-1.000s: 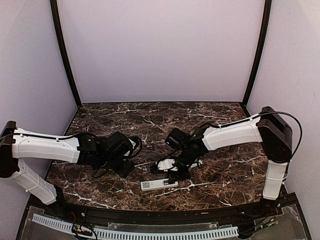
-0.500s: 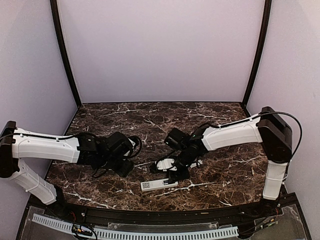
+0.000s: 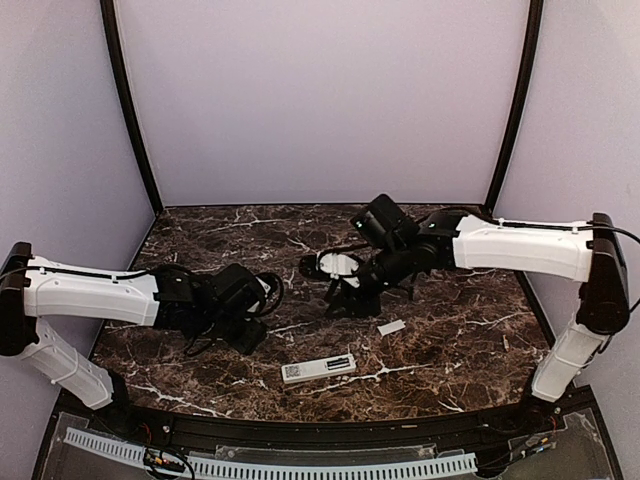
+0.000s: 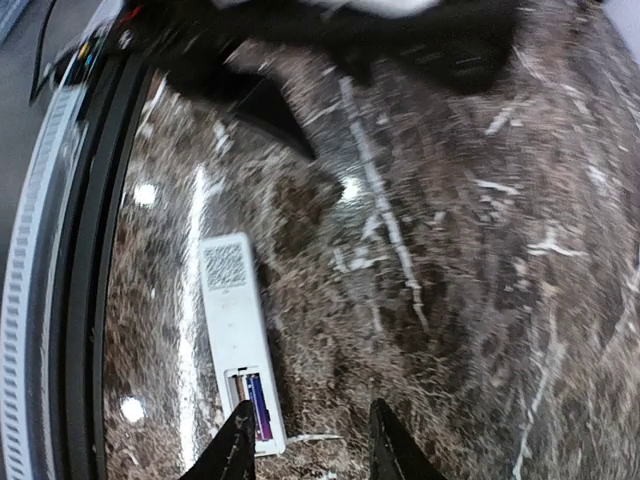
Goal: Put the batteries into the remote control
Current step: Press the battery in the battery compartment, then adjust the battery at the corner of the board.
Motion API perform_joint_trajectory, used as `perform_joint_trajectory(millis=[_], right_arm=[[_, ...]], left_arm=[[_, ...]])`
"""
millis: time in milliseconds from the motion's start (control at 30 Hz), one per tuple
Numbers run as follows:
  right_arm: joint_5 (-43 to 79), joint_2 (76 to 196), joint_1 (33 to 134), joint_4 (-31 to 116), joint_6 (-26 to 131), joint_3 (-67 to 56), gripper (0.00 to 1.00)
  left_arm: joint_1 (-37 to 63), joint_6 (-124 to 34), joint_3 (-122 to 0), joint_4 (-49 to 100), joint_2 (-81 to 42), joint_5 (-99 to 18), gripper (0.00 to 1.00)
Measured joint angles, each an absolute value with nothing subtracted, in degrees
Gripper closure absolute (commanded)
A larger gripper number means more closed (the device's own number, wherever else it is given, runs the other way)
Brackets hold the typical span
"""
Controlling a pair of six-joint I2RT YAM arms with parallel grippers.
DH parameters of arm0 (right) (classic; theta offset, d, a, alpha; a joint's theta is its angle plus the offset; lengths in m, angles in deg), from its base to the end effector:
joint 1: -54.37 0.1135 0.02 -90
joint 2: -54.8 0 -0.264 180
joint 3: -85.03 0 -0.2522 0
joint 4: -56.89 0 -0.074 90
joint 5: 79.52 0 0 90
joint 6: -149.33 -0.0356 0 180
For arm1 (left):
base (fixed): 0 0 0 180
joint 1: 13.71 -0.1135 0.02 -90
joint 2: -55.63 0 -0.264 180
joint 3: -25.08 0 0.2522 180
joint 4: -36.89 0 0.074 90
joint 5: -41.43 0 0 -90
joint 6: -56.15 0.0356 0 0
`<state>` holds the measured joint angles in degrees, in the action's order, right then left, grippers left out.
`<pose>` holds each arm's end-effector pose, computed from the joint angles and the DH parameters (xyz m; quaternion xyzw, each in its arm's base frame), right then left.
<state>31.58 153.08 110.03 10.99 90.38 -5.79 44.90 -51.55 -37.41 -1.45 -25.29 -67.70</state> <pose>0.1973 0.3115 0.2470 -0.6837 0.6439 0.2336 0.2516 0.1540 -0.2300 0.2044 0.2857 0.9020 -0.0490 0.3201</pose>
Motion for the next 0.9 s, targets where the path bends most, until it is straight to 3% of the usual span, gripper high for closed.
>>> perform_joint_trajectory(millis=[200, 333, 500, 600, 733, 900], right_arm=[[19.63, 143.53, 101.86, 10.46, 65.05, -4.22, 0.63], [6.18, 138.57, 94.30, 2.61, 44.61, -9.55, 0.53], [2.10, 126.81, 83.08, -6.26, 28.79, -26.32, 0.31], [4.50, 117.78, 74.58, -6.65, 23.63, -34.05, 0.08], [6.77, 111.40, 64.33, -4.71, 19.98, -39.13, 0.05], [9.53, 116.27, 55.15, -1.04, 18.67, -40.15, 0.05]], left_arm=[[44.90, -51.46, -37.41, -1.41, -24.70, -67.68, 0.39], [44.90, -51.17, -37.41, -1.23, -24.25, -67.59, 0.39], [44.90, -50.96, -37.41, -0.73, -23.76, -67.00, 0.39], [44.90, -50.93, -37.41, -0.38, -22.96, -66.30, 0.39], [44.90, -50.96, -37.39, 0.36, -20.86, -65.52, 0.39], [44.90, -50.98, -37.09, 1.24, -17.69, -64.71, 0.38]])
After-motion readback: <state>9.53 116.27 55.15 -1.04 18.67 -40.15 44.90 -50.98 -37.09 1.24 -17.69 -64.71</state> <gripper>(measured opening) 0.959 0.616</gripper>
